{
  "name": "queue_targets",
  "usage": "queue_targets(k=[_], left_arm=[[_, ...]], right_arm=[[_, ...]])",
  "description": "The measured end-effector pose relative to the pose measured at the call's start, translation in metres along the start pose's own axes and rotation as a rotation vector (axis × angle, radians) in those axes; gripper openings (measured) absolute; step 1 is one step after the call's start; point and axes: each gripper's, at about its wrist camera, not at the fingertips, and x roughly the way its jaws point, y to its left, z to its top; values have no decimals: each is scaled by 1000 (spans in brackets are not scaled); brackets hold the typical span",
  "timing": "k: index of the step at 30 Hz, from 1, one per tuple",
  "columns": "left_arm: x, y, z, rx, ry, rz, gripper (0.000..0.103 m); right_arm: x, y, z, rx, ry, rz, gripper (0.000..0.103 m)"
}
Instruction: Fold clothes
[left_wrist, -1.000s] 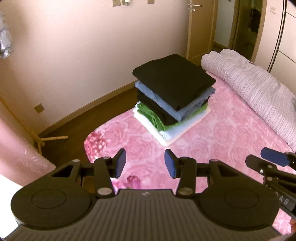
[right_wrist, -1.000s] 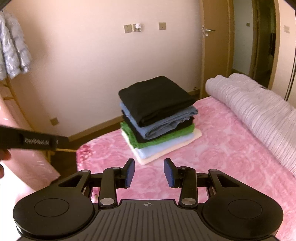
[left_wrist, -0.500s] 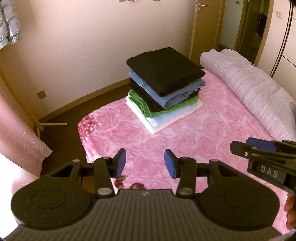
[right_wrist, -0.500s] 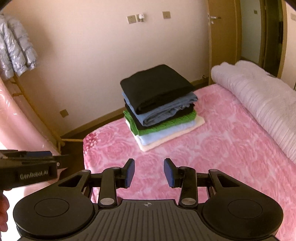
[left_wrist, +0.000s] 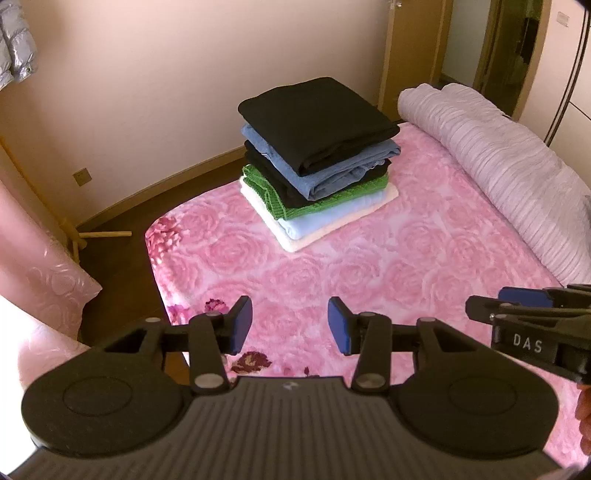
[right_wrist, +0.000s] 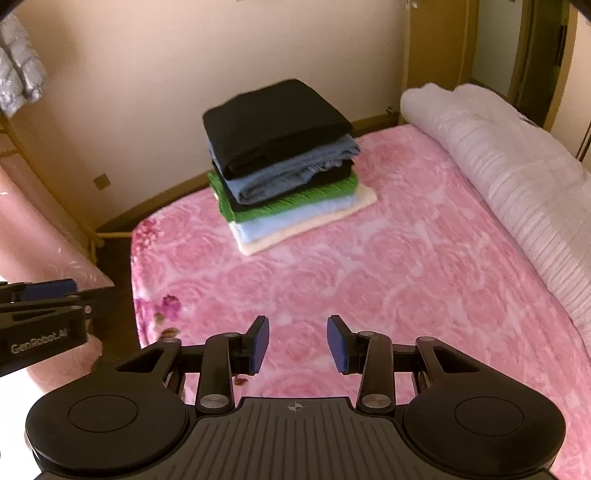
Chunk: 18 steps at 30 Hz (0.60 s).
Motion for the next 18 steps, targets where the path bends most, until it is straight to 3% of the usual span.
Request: queue_targets(k=[18], left_arm=[[38,-21,16,-23,58,1,41]], right_arm=[[33,-18,23,-32,54,9,39]])
